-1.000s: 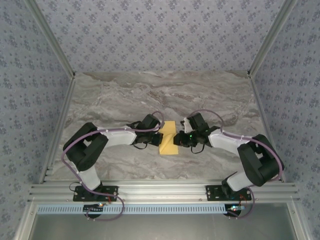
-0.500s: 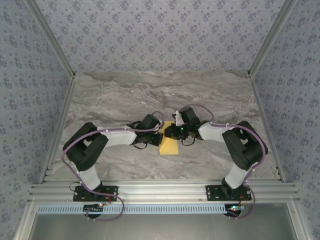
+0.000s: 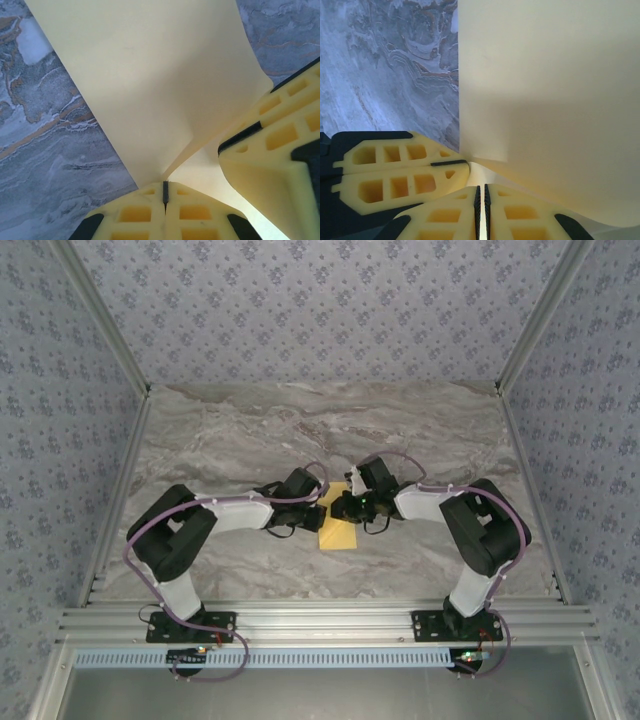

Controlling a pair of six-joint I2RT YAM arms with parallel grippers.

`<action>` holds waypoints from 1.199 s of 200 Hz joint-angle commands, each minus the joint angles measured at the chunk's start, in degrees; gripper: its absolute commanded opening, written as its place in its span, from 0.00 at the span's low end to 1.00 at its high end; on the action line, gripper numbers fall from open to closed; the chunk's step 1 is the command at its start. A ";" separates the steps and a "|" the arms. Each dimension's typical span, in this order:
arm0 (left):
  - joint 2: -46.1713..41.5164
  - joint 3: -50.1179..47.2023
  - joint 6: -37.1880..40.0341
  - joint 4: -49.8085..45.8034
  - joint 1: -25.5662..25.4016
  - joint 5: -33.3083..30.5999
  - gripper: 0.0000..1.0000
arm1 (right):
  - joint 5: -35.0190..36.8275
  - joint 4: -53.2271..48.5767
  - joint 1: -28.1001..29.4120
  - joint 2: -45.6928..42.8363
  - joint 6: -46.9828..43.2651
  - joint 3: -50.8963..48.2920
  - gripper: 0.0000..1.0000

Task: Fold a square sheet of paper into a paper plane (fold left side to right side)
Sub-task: Fold the triangle a second time at the center of the table.

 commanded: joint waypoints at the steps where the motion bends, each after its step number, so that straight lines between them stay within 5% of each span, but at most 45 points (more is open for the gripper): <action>1: 1.16 1.16 1.18 -0.49 0.14 0.03 0.00 | 1.72 -2.83 0.14 0.75 -1.54 0.59 0.12; 164: 0.20 2.20 1.01 -1.80 0.19 0.38 0.00 | 6.38 -5.96 0.07 2.01 -3.74 -1.67 0.12; 240: -11.01 -0.97 -1.69 -3.47 0.20 2.77 0.20 | 6.34 -6.20 0.15 2.57 -3.41 -1.65 0.11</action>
